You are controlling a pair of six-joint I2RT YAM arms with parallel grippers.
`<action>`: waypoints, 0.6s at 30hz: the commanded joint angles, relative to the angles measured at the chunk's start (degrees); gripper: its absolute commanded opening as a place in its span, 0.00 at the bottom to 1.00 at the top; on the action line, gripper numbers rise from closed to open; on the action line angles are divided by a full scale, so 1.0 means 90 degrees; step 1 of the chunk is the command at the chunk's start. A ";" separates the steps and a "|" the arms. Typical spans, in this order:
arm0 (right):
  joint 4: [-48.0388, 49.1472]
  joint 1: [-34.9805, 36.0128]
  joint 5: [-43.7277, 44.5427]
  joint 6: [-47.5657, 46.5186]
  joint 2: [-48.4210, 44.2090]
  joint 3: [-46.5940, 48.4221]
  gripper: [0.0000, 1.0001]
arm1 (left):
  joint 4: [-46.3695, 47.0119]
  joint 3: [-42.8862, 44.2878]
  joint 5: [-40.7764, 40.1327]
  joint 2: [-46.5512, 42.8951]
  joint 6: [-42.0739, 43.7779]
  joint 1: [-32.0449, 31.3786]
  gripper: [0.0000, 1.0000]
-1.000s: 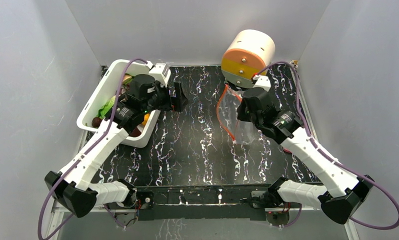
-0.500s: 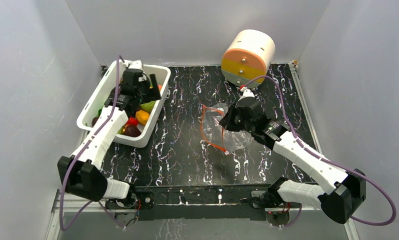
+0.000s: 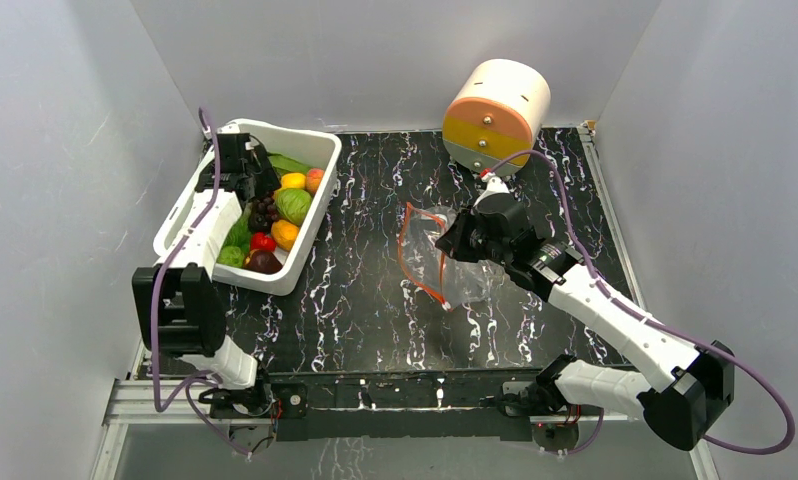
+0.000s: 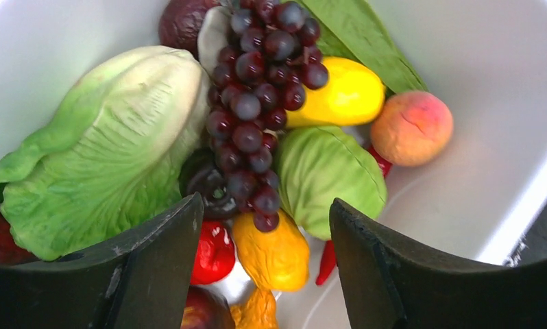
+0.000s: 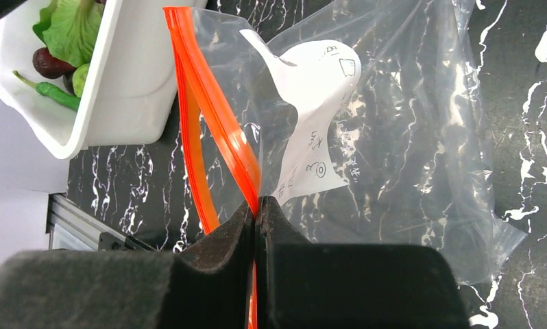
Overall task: Place the food in the zip-top bag and seal the zipper
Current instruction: Pick up the fake fruit from the bin.
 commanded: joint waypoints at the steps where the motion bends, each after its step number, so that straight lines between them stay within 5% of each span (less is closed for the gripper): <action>1: 0.0276 0.0004 -0.0102 0.0052 -0.0204 0.0084 0.00 | 0.0388 0.0215 0.0014 0.0289 -0.0070 0.0243 0.66; 10: 0.0184 0.0007 -0.0077 0.0191 -0.0184 0.0162 0.00 | 0.0459 0.0629 0.0396 0.1213 -0.0018 0.0615 0.58; 18: 0.0158 0.0011 -0.0016 0.0260 -0.0207 0.0151 0.00 | 0.0541 0.0727 0.0764 0.1808 0.0042 0.0752 0.62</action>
